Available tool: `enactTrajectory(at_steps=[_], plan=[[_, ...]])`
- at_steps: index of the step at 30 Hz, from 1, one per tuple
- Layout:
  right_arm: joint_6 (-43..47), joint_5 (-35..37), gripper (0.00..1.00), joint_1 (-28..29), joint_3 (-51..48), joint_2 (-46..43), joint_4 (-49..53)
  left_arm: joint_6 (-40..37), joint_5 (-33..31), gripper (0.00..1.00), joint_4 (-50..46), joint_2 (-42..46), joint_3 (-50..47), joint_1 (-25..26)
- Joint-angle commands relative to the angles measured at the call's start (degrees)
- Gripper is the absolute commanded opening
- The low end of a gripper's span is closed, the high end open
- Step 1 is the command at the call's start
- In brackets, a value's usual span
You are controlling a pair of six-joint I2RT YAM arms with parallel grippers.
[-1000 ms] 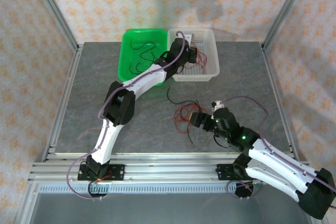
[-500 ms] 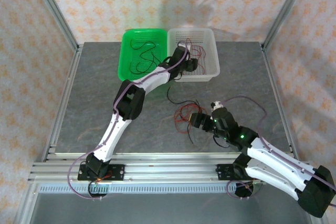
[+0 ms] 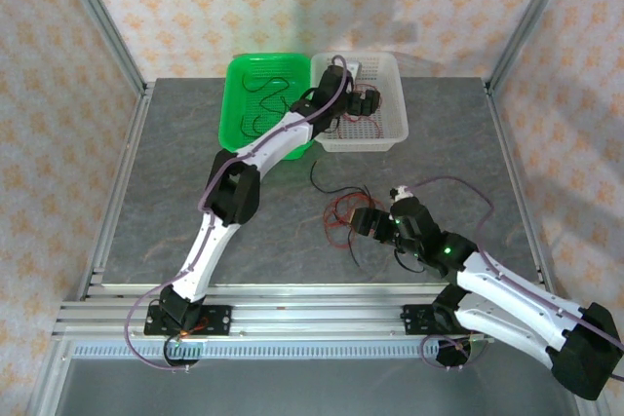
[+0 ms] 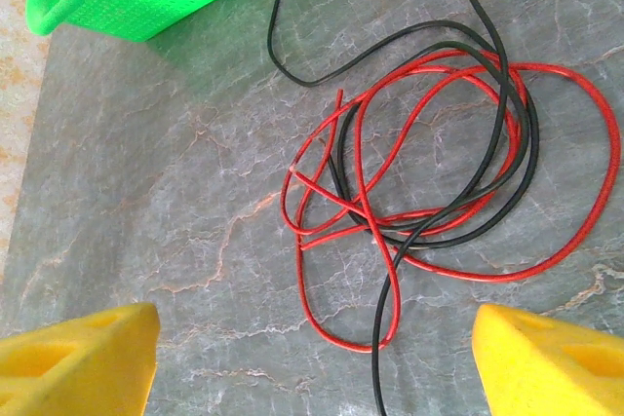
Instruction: Untangle the cables
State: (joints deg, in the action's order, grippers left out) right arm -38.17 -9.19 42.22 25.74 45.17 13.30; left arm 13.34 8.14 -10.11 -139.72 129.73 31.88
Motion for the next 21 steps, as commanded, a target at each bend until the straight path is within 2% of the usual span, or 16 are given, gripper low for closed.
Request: enactTrajectory(at_steps=[1, 6, 10, 15, 21], plan=[[-1.2, 1.6, 0.83, 0.4, 1.7, -0.1, 1.3, -1.4, -1.1, 0.99, -1.6, 4.6, 2.2, 0.5], [-1.6, 1.0, 0.78, 0.4, 1.1, 0.6, 1.3, -1.4, -1.3, 0.99, -1.8, 9.3, 0.4, 0.8], [-1.4, 0.7, 0.73, 0.9, 1.7, 3.3, 2.0, -1.2, -2.0, 0.99, 0.0, 16.8, -4.3, 1.0], [-1.0, 2.1, 0.66, 3.0, 3.5, 8.4, 0.9, -0.4, -5.2, 0.99, 0.5, 27.8, -12.9, 1.4], [0.5, 5.7, 0.59, 3.7, 7.8, 16.9, -0.6, 2.0, -7.2, 0.99, 1.2, 41.6, -28.4, 1.8]])
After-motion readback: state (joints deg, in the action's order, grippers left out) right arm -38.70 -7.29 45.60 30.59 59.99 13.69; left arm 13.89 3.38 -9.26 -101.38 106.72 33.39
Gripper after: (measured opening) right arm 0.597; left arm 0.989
